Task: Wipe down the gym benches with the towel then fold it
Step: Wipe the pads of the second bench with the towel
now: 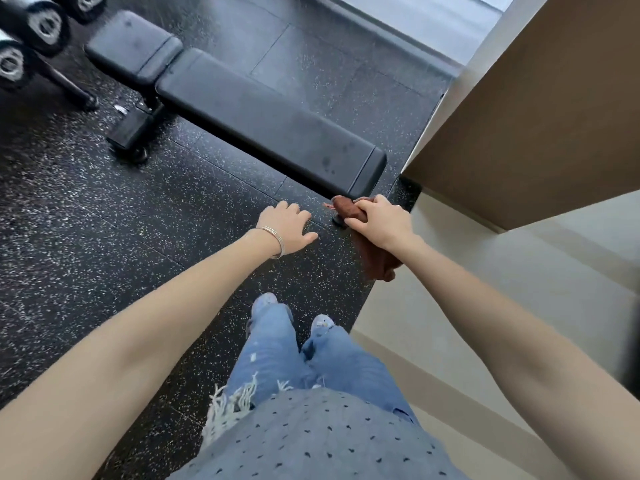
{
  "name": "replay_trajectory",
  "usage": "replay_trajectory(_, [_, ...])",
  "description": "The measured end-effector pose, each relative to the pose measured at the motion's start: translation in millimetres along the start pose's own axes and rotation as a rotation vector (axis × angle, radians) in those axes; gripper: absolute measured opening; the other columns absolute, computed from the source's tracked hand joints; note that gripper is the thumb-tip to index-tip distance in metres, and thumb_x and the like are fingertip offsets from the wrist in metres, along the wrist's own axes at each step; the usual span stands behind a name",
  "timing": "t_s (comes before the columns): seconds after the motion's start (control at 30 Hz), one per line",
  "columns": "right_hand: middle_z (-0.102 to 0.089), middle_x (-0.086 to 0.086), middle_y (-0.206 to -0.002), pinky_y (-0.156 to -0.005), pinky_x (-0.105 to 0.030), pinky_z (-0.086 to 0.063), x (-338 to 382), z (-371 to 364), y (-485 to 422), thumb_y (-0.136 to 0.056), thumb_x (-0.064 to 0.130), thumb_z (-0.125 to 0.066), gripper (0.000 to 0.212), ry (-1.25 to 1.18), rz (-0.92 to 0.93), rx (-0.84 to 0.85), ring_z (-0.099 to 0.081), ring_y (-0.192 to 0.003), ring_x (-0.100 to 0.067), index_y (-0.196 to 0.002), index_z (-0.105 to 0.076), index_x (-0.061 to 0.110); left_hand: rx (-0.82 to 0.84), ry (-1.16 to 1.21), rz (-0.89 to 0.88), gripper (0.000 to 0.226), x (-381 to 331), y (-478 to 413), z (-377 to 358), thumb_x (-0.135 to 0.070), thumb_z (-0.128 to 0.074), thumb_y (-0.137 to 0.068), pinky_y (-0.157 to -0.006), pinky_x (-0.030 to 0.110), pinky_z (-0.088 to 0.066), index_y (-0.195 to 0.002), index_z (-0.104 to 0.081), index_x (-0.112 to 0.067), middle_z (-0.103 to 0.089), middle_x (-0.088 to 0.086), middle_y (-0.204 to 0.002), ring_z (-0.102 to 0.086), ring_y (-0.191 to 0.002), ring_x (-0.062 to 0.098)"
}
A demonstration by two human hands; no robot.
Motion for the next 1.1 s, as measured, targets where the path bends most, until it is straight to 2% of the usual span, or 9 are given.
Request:
replay_trajectory(0.37, [-0.053, -0.011, -0.118, -0.087, -0.043, -0.049, 26, 10, -123, -0.089, 0.059, -0.045, 0.046, -0.139, -0.225, -0.006, -0.059, -0.101, -0.037, -0.125, -0.052, 0.032, 0.047, -0.116, -0.249, 0.06, 95, -128, 46, -0.055, -0.039, -0.092, -0.098, 0.042, -0.039, -0.139, -0.039, -0.018, -0.045, 0.009, -0.138, -0.04, -0.127, 0.029])
replay_trajectory(0.57, [-0.05, -0.01, -0.118, -0.087, -0.044, -0.047, 27, 1, -167, -0.089, 0.057, -0.046, 0.044, -0.23, -0.355, -0.034, -0.059, -0.099, -0.04, -0.125, -0.05, 0.032, 0.081, -0.184, -0.362, 0.061, 114, -196, 57, -0.055, -0.043, -0.091, -0.095, 0.041, -0.04, -0.138, -0.039, -0.017, -0.044, 0.008, -0.137, -0.04, -0.125, 0.029])
replay_trajectory(0.73, [-0.049, -0.01, -0.117, -0.084, -0.042, -0.046, 6, -21, -225, -0.089, 0.056, -0.047, 0.045, -0.279, -0.457, -0.073, -0.059, -0.098, -0.04, -0.126, -0.05, 0.031, 0.076, -0.143, -0.392, 0.061, 111, -260, 36, -0.052, -0.048, -0.089, -0.095, 0.041, -0.039, -0.138, -0.038, -0.017, -0.042, 0.007, -0.137, -0.04, -0.124, 0.029])
replay_trajectory(0.93, [-0.046, -0.009, -0.121, -0.084, -0.041, -0.045, -32, -72, -296, -0.09, 0.055, -0.047, 0.043, -0.339, -0.524, -0.136, -0.058, -0.1, -0.037, -0.126, -0.05, 0.03, 0.066, -0.086, -0.338, 0.073, 118, -338, -7, -0.05, -0.056, -0.086, -0.101, 0.043, -0.038, -0.144, -0.031, -0.013, -0.032, 0.012, -0.146, -0.033, -0.132, 0.03])
replay_trajectory(1.1, [-0.045, -0.01, -0.12, -0.082, -0.039, -0.044, -70, -118, -350, -0.092, 0.051, -0.047, 0.037, -0.36, -0.582, -0.172, -0.057, -0.099, -0.036, -0.118, -0.052, 0.024, 0.066, -0.136, -0.358, 0.094, 115, -400, -45, -0.053, -0.064, -0.079, -0.114, 0.042, -0.022, -0.148, -0.017, -0.009, -0.018, 0.014, -0.154, -0.017, -0.142, 0.029])
Point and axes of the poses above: each hand's wrist, its own y-axis away from the middle knuckle, its own z-axis out of the back of the hand, x = y × z, the point moved 1 cm from there along -y, towards the middle knuckle
